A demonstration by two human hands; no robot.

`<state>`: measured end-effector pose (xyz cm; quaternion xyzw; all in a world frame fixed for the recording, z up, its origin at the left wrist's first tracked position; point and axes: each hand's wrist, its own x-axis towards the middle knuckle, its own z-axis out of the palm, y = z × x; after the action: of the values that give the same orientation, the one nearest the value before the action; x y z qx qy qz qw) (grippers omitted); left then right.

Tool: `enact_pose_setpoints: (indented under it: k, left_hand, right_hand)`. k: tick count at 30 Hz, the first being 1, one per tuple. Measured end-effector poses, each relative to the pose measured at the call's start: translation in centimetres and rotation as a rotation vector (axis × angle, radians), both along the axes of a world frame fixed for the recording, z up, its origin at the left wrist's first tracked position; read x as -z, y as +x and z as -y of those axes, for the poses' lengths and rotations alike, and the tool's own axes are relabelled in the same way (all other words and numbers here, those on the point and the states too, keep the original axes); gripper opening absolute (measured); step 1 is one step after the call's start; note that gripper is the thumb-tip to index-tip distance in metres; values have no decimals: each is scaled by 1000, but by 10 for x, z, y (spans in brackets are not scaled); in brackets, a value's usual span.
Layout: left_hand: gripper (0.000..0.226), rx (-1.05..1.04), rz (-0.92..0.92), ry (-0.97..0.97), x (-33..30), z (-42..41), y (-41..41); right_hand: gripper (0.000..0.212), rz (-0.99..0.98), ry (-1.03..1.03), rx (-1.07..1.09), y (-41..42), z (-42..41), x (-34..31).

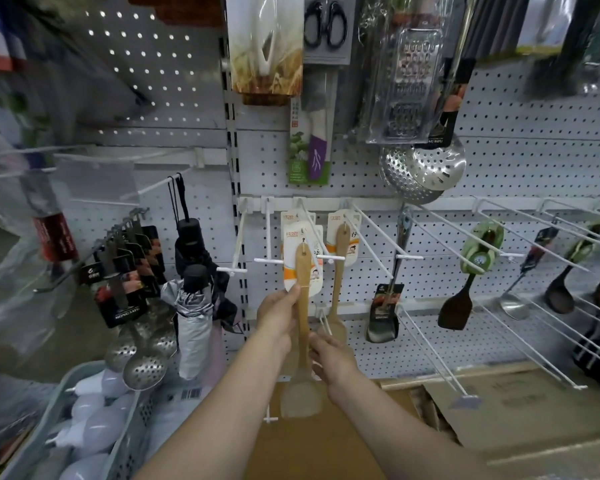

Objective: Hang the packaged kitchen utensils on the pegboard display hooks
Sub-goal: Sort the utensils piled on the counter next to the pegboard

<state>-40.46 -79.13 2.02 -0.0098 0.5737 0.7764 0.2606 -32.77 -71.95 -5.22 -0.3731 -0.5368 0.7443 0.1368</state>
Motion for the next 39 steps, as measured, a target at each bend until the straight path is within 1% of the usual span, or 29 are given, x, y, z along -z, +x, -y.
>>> enact_pose_setpoints:
  k: [3, 5, 7, 8, 11, 13, 14, 15, 18, 20, 22, 25, 26, 28, 31, 33, 35, 37, 39]
  left_hand:
    - [8, 1, 45, -15, -1, 21, 20]
    - [7, -7, 68, 4, 0, 36, 33]
    - [17, -24, 73, 15, 3, 54, 49]
    - [23, -37, 83, 16, 6, 61, 57]
    - [22, -92, 111, 24, 17, 89, 82]
    - [45, -131, 133, 64, 27, 110, 97]
    - [52, -146, 143, 74, 30, 122, 106]
    - [51, -168, 153, 68, 33, 135, 113]
    - [37, -259, 221, 51, 41, 172, 134]
    - [38, -296, 254, 40, 48, 199, 147]
    - [39, -344, 275, 49, 52, 227, 156]
    - [33, -421, 292, 73, 57, 268, 160]
    - [29, -445, 299, 97, 57, 283, 160]
    - [25, -479, 303, 118, 58, 315, 160]
    - [30, -528, 300, 165, 61, 369, 154]
    - [27, -559, 304, 175, 60, 408, 144]
    - [20, -595, 305, 200, 54, 451, 133]
    - [16, -624, 298, 200, 48, 499, 122]
    - [23, -669, 284, 185, 45, 551, 109]
  right_hand:
    - [17, -15, 4, -31, 10, 5, -8]
    - [24, -17, 24, -63, 19, 12, -14]
    - [26, -42, 22, -90, 31, 24, -20]
    - [23, -54, 18, -103, 37, 30, -22]
    - [7, -93, -8, -145, 55, 55, -27]
    - [5, -108, -21, -174, 65, 73, -26]
    - [6, -113, -30, -188, 68, 82, -24]
    - [6, -112, -40, -203, 72, 91, -22]
    - [6, -96, -58, -267, 82, 122, -15]
    - [10, -68, -57, -311, 87, 145, -10]
    - [8, -39, -65, -360, 90, 170, -4]
    - [25, -14, -57, -443, 91, 209, 2]
    - [26, -3, -53, -461, 90, 224, 2]
    - [25, 19, -57, -498, 85, 257, 0]
    - [23, 38, -64, -566, 73, 311, -3]
    - [19, 35, -66, -595, 60, 352, -9]
    - [7, 42, -60, -601, 46, 398, -16]
    - [8, 38, -43, -619, 28, 450, -20]
    - [9, 25, -48, -644, 9, 503, -21]
